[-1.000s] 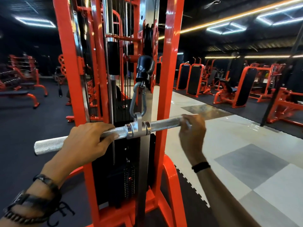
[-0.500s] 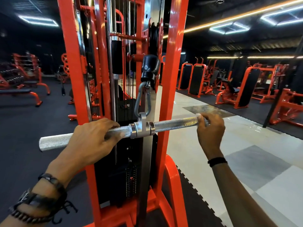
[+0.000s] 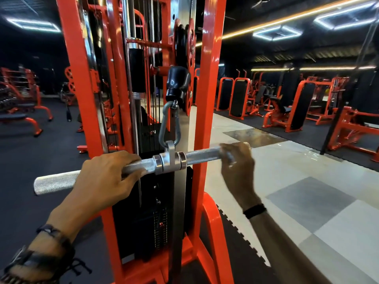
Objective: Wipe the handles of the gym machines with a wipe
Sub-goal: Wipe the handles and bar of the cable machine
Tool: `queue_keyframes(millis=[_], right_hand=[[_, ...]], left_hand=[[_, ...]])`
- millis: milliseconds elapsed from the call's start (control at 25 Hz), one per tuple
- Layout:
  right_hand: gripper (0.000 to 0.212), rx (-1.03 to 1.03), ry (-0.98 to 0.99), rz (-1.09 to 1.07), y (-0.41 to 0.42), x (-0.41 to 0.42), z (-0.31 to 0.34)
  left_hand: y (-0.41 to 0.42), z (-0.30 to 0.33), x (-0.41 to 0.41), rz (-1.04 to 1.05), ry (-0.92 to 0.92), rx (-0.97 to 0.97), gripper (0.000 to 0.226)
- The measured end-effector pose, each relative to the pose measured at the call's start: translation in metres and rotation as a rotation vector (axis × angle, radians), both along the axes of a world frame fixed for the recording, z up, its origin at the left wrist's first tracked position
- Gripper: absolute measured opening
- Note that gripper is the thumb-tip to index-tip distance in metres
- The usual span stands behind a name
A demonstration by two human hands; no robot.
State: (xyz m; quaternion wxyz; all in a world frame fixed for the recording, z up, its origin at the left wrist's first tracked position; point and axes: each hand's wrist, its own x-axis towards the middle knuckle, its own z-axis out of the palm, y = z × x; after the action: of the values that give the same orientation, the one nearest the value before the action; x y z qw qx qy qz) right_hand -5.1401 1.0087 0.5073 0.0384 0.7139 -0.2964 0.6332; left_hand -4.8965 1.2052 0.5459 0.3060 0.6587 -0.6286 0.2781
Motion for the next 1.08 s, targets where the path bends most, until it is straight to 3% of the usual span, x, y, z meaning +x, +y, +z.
queue_keyframes(millis=[160, 240, 480, 560, 680, 760, 880, 1080], right_hand=[[0.009, 0.224, -0.181, -0.19, -0.046, -0.039, 0.011], [0.01, 0.2, -0.191, -0.176, -0.032, -0.023, 0.011], [0.019, 0.044, 0.034, 0.254, 0.066, 0.064, -0.008], [0.018, 0.041, 0.058, 0.268, 0.049, 0.05, -0.004], [0.014, 0.053, -0.009, 0.076, 0.0, 0.008, 0.006], [0.009, 0.129, -0.074, -0.039, -0.026, -0.02, 0.018], [0.01, 0.22, -0.17, -0.097, -0.029, -0.025, 0.025], [0.012, 0.052, 0.009, 0.18, 0.047, 0.051, 0.0]], left_hand=[[-0.003, 0.0, 0.001, -0.01, -0.007, -0.03, 0.046], [-0.004, 0.001, -0.001, -0.02, 0.031, -0.014, 0.044], [-0.007, 0.018, -0.008, 0.011, 0.091, 0.139, 0.019], [-0.006, 0.018, -0.004, 0.041, 0.125, 0.187, 0.029], [-0.008, 0.01, 0.006, 0.092, 0.081, 0.237, 0.062], [-0.009, 0.003, 0.008, 0.09, 0.05, 0.202, 0.069], [-0.01, -0.004, 0.005, 0.058, -0.029, 0.118, 0.061], [-0.011, -0.003, 0.0, 0.006, -0.097, -0.038, 0.045]])
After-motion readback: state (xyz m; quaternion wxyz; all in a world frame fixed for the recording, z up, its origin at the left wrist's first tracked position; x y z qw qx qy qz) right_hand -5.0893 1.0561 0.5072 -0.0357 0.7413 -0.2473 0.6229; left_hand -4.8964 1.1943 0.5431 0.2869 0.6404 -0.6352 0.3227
